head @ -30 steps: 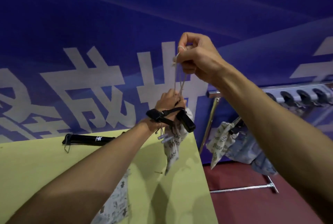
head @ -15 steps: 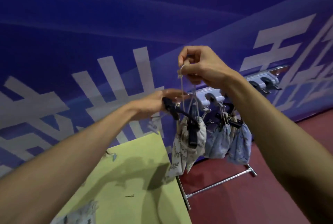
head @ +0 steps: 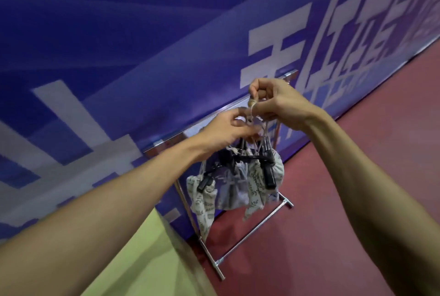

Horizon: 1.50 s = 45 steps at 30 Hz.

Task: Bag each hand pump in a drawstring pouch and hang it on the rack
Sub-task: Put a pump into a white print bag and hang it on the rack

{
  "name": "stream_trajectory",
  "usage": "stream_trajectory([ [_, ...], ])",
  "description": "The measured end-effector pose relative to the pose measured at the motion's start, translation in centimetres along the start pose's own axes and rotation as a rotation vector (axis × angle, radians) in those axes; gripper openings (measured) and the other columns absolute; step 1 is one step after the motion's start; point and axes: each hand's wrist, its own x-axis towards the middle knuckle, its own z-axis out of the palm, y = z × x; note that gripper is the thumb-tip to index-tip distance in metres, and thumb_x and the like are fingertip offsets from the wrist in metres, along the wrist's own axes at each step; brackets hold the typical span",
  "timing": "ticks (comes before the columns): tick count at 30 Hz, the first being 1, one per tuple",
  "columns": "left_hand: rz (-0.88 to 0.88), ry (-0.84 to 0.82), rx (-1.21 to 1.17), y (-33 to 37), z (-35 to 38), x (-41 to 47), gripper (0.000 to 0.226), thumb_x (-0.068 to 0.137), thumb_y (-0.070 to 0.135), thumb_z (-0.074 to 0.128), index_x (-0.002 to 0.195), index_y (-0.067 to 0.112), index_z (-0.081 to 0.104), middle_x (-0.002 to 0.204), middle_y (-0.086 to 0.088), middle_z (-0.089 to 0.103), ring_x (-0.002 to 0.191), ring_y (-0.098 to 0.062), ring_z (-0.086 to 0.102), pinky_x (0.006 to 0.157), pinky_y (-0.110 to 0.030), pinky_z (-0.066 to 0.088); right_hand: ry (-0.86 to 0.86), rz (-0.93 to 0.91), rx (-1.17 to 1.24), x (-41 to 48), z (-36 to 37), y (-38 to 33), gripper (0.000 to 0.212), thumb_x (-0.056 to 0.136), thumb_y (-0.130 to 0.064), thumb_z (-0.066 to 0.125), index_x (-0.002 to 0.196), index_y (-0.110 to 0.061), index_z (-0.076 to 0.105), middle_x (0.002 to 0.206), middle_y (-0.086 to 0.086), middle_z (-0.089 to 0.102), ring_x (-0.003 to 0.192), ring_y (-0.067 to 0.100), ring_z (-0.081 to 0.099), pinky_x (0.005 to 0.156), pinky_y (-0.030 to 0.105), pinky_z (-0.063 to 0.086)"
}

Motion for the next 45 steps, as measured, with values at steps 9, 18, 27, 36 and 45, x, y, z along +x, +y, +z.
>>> stream_trajectory([
  [9,-0.053,0.035,0.281,-4.0,3.3,9.1,0.015,0.09,0.024,0.06,0.081,0.014,0.065,0.071,-0.006,0.067,0.059,-0.009,0.058,0.057,-0.021,0.041,0.123,0.102,-0.157,0.4,-8.4,6.6,0.027,0.076,0.01,0.056,0.077,-0.016,0.048,0.062,0.006,0.045,0.05,0.012,0.035,0.046,0.025,0.03],
  [18,-0.238,-0.077,0.307,-8.7,4.8,15.5,0.016,0.093,0.02,0.051,0.081,0.018,0.061,0.071,-0.002,0.056,0.061,-0.013,0.053,0.052,-0.023,0.035,0.268,0.176,-0.98,3.2,-11.9,15.2,0.014,0.088,-0.009,0.062,0.095,-0.006,0.074,0.082,0.005,0.07,0.083,0.022,0.065,0.075,0.025,0.044],
  [27,-0.385,-0.029,-0.085,-9.8,4.9,21.1,0.016,0.099,0.012,0.034,0.091,0.014,0.048,0.081,-0.008,0.065,0.044,-0.016,0.063,0.037,-0.018,0.036,0.767,0.27,-0.637,8.5,-11.2,19.2,0.018,0.084,-0.023,0.054,0.075,-0.021,0.069,0.075,0.005,0.072,0.078,0.029,0.069,0.072,0.043,0.057],
  [36,-0.42,-0.038,-0.109,-10.9,4.9,24.4,0.027,0.092,0.002,0.033,0.11,0.015,0.049,0.122,-0.007,0.058,0.098,-0.029,0.068,0.049,-0.027,0.049,0.819,0.264,-0.471,9.9,-11.4,20.3,0.048,0.082,0.007,0.036,0.119,-0.009,0.062,0.119,0.005,0.068,0.116,0.014,0.06,0.084,0.012,0.039],
  [45,-0.487,-0.075,0.117,-10.7,5.0,25.4,0.024,0.093,0.003,0.028,0.097,0.009,0.051,0.078,-0.005,0.048,0.079,-0.023,0.055,0.059,-0.03,0.049,0.673,0.412,-0.242,12.2,-13.1,22.1,0.047,0.071,-0.004,0.041,0.11,-0.009,0.067,0.105,0.012,0.068,0.099,0.026,0.065,0.091,0.048,0.054],
])
